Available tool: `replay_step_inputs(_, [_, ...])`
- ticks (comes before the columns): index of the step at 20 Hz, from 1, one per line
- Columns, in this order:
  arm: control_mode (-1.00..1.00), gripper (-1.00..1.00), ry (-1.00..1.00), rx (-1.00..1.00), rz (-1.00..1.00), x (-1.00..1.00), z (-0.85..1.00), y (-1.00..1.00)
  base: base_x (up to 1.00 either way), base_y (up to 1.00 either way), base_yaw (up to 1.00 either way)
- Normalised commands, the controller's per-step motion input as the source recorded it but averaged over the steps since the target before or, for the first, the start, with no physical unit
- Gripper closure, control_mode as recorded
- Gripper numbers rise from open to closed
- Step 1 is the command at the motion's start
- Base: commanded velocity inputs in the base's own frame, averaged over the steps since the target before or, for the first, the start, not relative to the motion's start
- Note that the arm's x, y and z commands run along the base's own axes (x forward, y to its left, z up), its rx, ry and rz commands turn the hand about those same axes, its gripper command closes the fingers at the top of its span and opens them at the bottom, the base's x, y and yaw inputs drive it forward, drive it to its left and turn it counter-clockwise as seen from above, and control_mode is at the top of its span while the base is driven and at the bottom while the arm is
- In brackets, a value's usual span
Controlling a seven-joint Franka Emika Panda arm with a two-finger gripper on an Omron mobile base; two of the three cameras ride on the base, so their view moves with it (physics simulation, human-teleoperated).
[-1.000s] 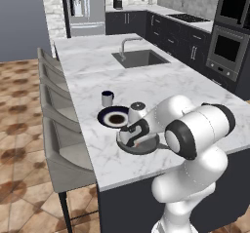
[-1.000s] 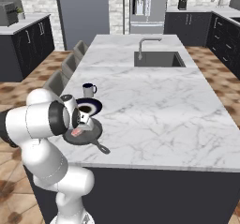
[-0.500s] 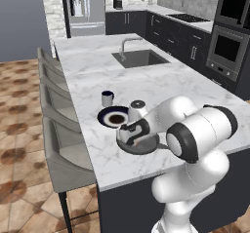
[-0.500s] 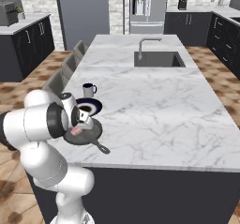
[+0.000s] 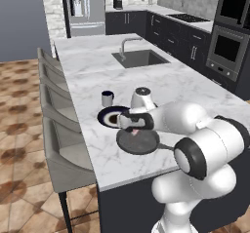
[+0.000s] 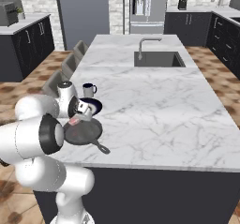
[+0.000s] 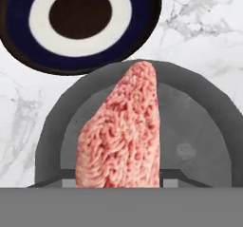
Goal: Pick up the pan with the steak in it and place it on the dining table. Then place the steak on the plate.
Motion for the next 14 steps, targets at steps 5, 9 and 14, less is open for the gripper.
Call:
replay_step_inputs(5, [-1.0,1.0,0.0,0.02,-0.05,0.38,0.42,0.07,0.0,0.0,0.0])
replay_step_inputs(9, [-1.0,1.0,0.02,0.0,-0.05,0.79,0.07,0.22,0.0,0.0,0.0])
replay_step_inputs(14, [-1.0,1.0,0.05,0.0,-0.05,0.85,0.0,0.25,0.0,0.0,0.0])
